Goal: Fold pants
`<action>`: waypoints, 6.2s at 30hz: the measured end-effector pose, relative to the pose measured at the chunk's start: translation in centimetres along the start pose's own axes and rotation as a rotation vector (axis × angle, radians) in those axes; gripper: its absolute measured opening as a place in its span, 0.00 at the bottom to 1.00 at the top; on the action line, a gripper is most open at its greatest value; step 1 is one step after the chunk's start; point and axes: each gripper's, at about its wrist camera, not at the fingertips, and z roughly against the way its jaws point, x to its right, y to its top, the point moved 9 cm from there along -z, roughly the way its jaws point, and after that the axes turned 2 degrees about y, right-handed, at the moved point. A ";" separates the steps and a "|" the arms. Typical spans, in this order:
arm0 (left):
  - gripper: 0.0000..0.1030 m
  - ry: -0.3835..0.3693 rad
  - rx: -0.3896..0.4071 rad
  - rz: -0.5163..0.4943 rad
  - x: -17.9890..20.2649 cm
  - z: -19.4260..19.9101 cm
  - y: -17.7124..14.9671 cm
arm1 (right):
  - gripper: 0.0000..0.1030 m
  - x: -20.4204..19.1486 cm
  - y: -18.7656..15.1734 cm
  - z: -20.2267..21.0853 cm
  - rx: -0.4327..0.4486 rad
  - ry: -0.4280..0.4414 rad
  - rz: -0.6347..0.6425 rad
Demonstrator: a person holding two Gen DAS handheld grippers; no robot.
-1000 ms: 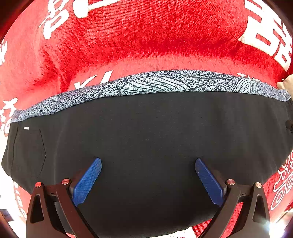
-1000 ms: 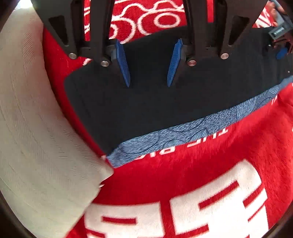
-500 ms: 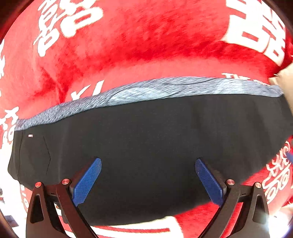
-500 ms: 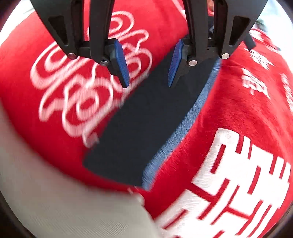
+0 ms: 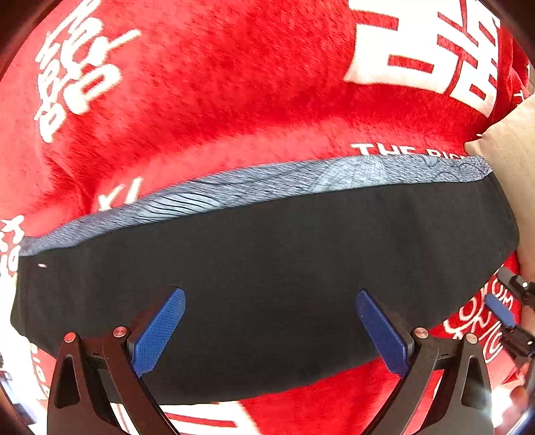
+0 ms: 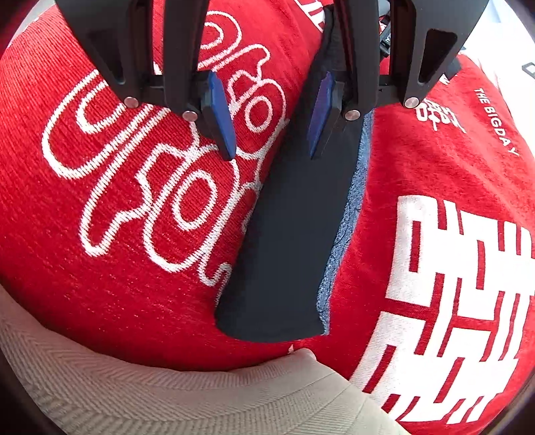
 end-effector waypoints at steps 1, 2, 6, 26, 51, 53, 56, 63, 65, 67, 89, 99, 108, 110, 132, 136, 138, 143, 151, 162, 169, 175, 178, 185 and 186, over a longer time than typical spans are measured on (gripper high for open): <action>1.00 0.032 0.013 -0.004 -1.3 0.2 0.0 | 0.46 -0.1 -0.2 0.1 -0.012 -0.005 0.010; 1.00 0.064 0.021 -0.001 -3.0 0.3 -0.1 | 0.47 -0.4 -0.7 0.2 -0.032 -0.004 0.025; 1.00 0.185 -0.020 0.092 -12.2 -0.5 -1.2 | 0.47 -1.2 -3.7 -0.3 -0.116 -0.008 0.100; 1.00 0.213 -0.115 0.152 -19.0 0.5 -9.7 | 0.47 -1.8 -4.9 -0.9 -0.137 -0.040 0.121; 1.00 0.035 0.051 0.123 -4.4 1.6 0.3 | 0.47 -1.7 -1.0 1.0 -0.052 0.014 0.055; 1.00 -0.003 0.060 0.131 -1.4 0.4 1.6 | 0.47 -1.4 0.1 1.2 -0.020 0.030 0.029; 1.00 0.020 0.016 0.064 2.3 -1.7 1.1 | 0.48 -0.9 1.2 0.7 0.007 0.047 -0.003; 1.00 -0.010 -0.024 0.053 3.4 -3.4 -0.9 | 0.51 -1.8 3.1 -1.0 0.062 0.139 -0.029; 1.00 -0.013 -0.026 0.053 3.3 -3.6 -1.0 | 0.52 -2.3 3.7 -1.4 0.077 0.157 -0.010; 1.00 -0.005 -0.014 0.035 3.5 -3.6 -0.9 | 0.53 -3.0 4.2 -1.8 0.090 0.161 0.021; 0.86 -0.194 0.188 0.012 8.8 -1.7 -2.4 | 0.12 -13.0 1.4 -0.3 0.036 -0.024 0.510; 0.85 -0.388 0.110 0.087 4.6 0.0 -3.1 | 0.12 -20.0 -5.1 -0.9 0.024 -0.104 0.869; 0.85 -0.220 0.099 0.219 -14.8 3.8 -5.8 | 0.12 -24.0 -14.6 -4.9 -0.013 -0.222 1.152; 0.85 -0.167 0.092 0.234 -19.0 3.0 -6.5 | 0.12 -24.0 -18.1 -7.5 -0.038 -0.263 1.219; 0.85 -0.349 0.037 0.129 -16.8 3.6 -4.5 | 0.58 -18.4 -21.9 -6.4 -0.107 -0.409 1.100; 0.82 -0.389 0.014 0.114 -14.7 2.3 -3.9 | 0.58 -16.5 -19.9 -6.0 -0.135 -0.407 0.971; 0.56 -0.402 -0.003 0.110 -14.0 2.0 -4.0 | 0.58 -15.8 -19.6 -5.8 -0.148 -0.401 0.945; 0.09 -0.404 -0.110 0.087 -12.7 -0.5 -4.8 | 0.54 -14.6 -19.5 -6.0 -0.178 -0.381 0.887; 0.06 -0.370 -0.081 0.050 -14.2 1.3 -7.3 | 0.48 -15.2 -18.6 -4.2 -0.175 -0.348 0.876; 0.07 -0.285 -0.026 0.142 -15.8 1.9 -9.7 | 0.48 -13.0 -19.4 -4.5 -0.237 -0.362 0.833; 0.07 -0.265 0.059 0.116 -14.1 4.4 -4.5 | 0.34 -16.1 -14.9 -4.6 -0.171 -0.320 0.784; 0.07 -0.219 0.057 0.096 -11.1 0.5 -0.4 | 0.28 -18.6 -10.7 -8.6 -0.161 -0.297 0.734; 0.07 -0.175 0.013 0.122 -11.5 -2.1 -0.8 | 0.28 -19.4 -10.4 -10.8 -0.187 -0.285 0.762; 0.07 -0.160 0.040 0.061 -11.3 -2.6 -3.7 | 0.28 -16.9 -13.6 -13.9 -0.257 -0.346 0.855; 0.07 -0.168 0.030 0.074 -11.4 -2.4 -3.8 | 0.28 -16.9 -13.7 -13.6 -0.261 -0.342 0.851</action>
